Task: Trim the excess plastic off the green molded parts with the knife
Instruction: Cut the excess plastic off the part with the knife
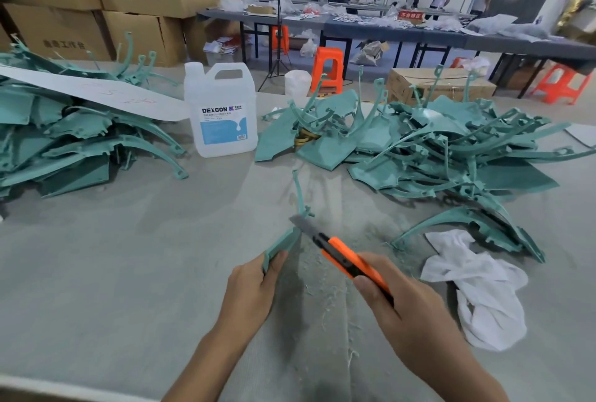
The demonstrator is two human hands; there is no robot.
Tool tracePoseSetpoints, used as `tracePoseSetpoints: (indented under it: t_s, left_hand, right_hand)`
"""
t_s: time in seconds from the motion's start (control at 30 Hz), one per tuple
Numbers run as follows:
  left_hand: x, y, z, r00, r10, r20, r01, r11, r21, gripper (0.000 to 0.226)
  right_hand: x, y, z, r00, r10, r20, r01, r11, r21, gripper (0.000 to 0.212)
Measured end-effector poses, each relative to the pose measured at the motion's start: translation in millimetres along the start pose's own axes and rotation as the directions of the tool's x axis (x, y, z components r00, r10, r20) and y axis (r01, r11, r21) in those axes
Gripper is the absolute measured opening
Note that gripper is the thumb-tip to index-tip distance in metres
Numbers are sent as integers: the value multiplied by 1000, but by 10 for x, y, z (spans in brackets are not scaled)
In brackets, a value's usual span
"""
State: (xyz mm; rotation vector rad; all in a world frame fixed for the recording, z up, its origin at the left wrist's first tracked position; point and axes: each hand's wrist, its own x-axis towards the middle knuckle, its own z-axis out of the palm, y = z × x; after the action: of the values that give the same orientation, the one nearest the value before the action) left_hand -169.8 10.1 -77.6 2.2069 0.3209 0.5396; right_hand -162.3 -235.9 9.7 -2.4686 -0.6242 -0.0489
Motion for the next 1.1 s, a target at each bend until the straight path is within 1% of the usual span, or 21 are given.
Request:
tracePoseSetpoints:
  t_s: [0.03,0.1,0.17,0.27,0.3,0.37,0.4,0.47,0.53,0.63,0.7,0.77,0.8,0.9,0.93,0.97,1.0,1.03,1.1]
  left_hand:
    - [2,0,-2,1000,-4,4,4,1000,-2,41]
    - [-4,12,-8,1000,1,15,0,1000,-21,39]
    - [-1,20,-10,1000,-3,7,3,1000,-30,40]
    - [0,13,-6,1000,-9,-1,9,1000,-24,43]
    - [5,3,-1,1000,-1,5,2,1000,-17,44]
    - [3,-6,3,1000,3,21,-3,1000,-9,45]
    - [0,-6,1,1000,-4,22,4,1000,-21,45]
    - [-7,10,-14,1000,-24,5,24,999,-39,44]
    - [-4,11,-17,1000,-19,-9,19,999,-36,45]
    - [-7,-7,-8,1000,-16,-1,16,999,-35,49]
    - [-2,-21,-1,1000,-28,5,28,999,-37,52]
    - [-3,-20,3,999,-32,12,33,999,-33,53]
    - [-4,-20,1,999,-32,12,33,999,-35,54]
    - [-7,-24,4,1000,-23,18,24,999,-45,53]
    - [-7,-17,4,1000,-22,17,22,999,-48,51]
    - [-1,-10,3,1000,-16,7,17,999,-44,50]
    - [1,-10,3,1000,-5,-7,5,999,-35,49]
    - [6,-17,3,1000,11,-17,-11,1000,-25,51]
    - [1,-29,5,999,33,-5,-33,999,-26,55]
  right_hand:
    - [39,27,10,1000,5,4,-5,1000,-15,34]
    - [127,109,7,999,31,-41,-32,999,-42,31]
    - [161,123,-3,997,18,-70,-20,999,-36,34]
    - [137,54,7,1000,-21,-9,21,1000,0,36]
    - [150,64,9,1000,-19,-14,18,1000,-20,34]
    - [199,115,-4,997,0,-83,-8,995,-95,29]
    - [206,125,-12,994,1,-110,-12,994,-106,28]
    - [180,102,6,995,-24,-93,18,998,-60,25]
    - [153,95,14,998,-13,-60,14,1000,10,22]
    - [142,160,-21,994,9,-106,-2,998,64,28]
    - [98,123,-10,997,-41,-65,49,991,123,28]
    - [64,75,38,994,-111,-3,110,985,132,27]
    - [90,89,67,995,-99,-4,99,987,124,27]
    - [214,183,93,996,9,-92,-5,999,47,32]
    - [214,193,98,993,31,-115,-23,997,76,33]
    - [190,166,100,991,22,-131,-7,994,110,32]
    - [136,107,112,991,-19,-134,36,991,125,29]
    - [67,26,136,991,-72,-116,85,990,115,27]
    - [-52,-98,187,986,-153,-71,157,986,60,33]
